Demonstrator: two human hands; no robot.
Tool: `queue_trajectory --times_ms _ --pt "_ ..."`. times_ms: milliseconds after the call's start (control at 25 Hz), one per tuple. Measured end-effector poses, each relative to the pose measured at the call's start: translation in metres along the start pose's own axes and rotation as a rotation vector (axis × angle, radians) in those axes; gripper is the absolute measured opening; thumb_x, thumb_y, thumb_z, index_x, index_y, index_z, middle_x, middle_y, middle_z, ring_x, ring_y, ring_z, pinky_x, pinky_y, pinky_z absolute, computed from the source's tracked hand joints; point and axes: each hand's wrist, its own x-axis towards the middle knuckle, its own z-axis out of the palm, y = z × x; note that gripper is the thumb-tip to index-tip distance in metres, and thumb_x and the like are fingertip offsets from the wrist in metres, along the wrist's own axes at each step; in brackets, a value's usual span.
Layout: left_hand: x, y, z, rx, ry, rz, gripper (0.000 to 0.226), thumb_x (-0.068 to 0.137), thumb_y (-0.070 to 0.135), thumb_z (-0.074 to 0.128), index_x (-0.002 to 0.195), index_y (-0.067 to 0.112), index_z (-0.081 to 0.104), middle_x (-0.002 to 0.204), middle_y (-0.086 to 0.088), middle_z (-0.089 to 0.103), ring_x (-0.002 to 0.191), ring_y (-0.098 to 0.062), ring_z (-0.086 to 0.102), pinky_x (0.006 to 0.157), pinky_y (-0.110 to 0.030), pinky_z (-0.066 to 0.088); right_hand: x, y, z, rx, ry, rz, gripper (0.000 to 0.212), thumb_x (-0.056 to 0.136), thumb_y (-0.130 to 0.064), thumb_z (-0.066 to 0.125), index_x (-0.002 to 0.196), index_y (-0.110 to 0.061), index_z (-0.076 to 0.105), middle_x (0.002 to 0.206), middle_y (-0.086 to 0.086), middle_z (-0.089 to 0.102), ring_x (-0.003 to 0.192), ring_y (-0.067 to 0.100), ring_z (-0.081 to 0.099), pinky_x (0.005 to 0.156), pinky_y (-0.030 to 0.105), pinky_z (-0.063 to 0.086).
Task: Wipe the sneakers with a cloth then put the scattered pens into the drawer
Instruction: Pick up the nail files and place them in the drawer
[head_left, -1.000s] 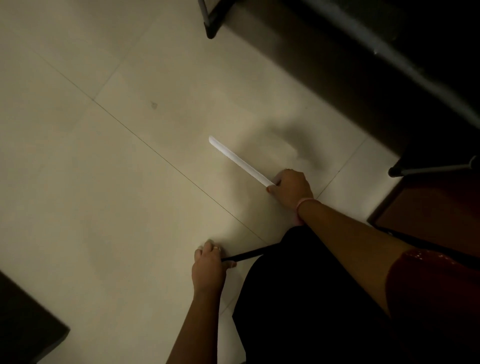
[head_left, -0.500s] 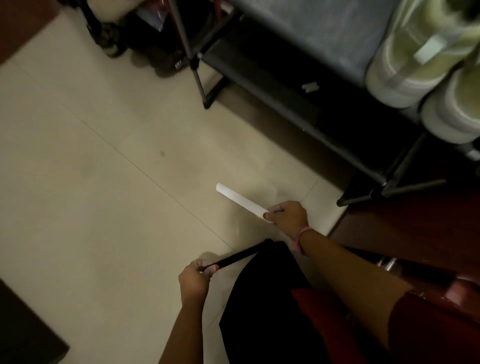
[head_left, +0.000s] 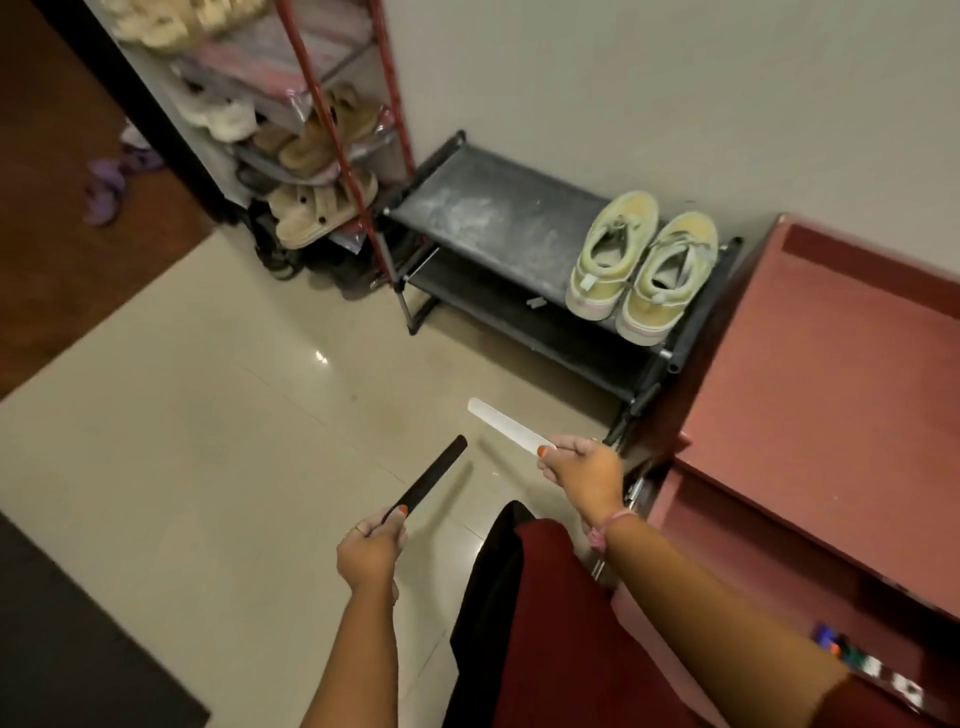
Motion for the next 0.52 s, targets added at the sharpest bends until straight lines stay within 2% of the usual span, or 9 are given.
queue_trajectory --times_ms 120,200,320,520 --pt "-0.05 0.03 -0.011 -0.132 -0.12 0.0 0.035 0.081 0.008 0.075 0.108 -0.01 0.061 0.087 -0.01 0.068 0.076 -0.019 0.065 0.08 -0.026 0.054 -0.051 -0.018 -0.041 0.106 0.05 -0.05 0.014 0.083 -0.005 0.067 0.097 -0.005 0.07 0.079 0.01 0.071 0.06 0.004 0.066 0.055 0.011 0.051" --pt "-0.078 0.047 -0.016 -0.183 -0.225 0.011 0.035 0.083 0.007 0.073 0.112 -0.007 0.06 0.09 -0.009 0.068 0.081 -0.017 0.067 0.09 -0.03 0.051 -0.08 -0.022 -0.073 0.214 0.099 -0.052 0.011 0.083 -0.006 0.068 0.094 -0.007 0.069 0.085 0.012 0.072 0.071 0.01 0.07 0.059 0.014 0.055" --pt "-0.116 0.066 -0.019 -0.194 -0.383 0.051 0.032 0.088 0.006 0.068 0.116 -0.007 0.06 0.094 -0.011 0.067 0.087 -0.016 0.067 0.095 -0.031 0.05 -0.117 -0.018 -0.124 0.365 0.166 -0.051 0.019 0.081 -0.005 0.071 0.099 0.0 0.067 0.091 0.017 0.071 0.082 0.022 0.071 0.065 0.018 0.058" --pt "-0.174 0.08 -0.009 -0.176 -0.554 0.129 0.032 0.091 0.003 0.062 0.121 -0.007 0.058 0.098 -0.012 0.066 0.094 -0.017 0.065 0.099 -0.033 0.048 -0.166 0.002 -0.194 0.527 0.259 -0.073 0.015 0.082 -0.004 0.07 0.097 0.001 0.067 0.095 0.015 0.07 0.08 0.021 0.069 0.066 0.017 0.057"
